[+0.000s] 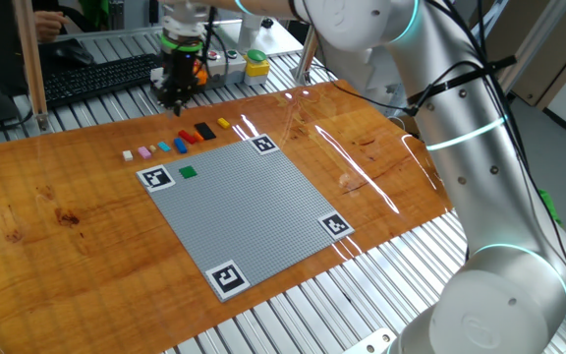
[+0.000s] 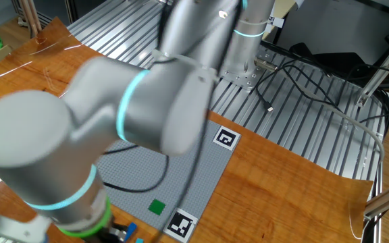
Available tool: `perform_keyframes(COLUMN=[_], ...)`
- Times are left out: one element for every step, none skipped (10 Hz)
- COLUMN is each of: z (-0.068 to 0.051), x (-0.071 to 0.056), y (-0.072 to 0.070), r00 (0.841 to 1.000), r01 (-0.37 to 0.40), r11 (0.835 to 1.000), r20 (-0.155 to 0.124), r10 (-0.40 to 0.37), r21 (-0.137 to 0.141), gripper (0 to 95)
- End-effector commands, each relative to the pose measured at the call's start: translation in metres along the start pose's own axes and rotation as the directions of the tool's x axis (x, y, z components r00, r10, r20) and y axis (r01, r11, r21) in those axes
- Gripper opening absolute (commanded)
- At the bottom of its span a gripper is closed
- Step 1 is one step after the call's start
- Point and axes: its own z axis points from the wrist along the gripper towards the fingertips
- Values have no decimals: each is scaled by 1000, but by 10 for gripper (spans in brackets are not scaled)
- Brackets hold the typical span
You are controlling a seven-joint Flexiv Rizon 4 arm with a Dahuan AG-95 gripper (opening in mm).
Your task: Stack small Lego blocks one on top of the other
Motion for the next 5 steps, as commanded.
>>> perform_keyframes(z=[1, 2, 4, 6, 9], x=[1, 3, 3, 5, 6], y=[-10, -16, -20, -25, -29], r00=[1000, 1000, 1000, 1000, 1000], r01=[-5, -11, -13, -11, -10], r11=[1000, 1000, 999, 999, 999], r20=[5, 14, 21, 21, 22], r10=[5, 11, 12, 10, 9], r21=[25, 27, 29, 32, 32], gripper=[190, 190, 190, 190, 190])
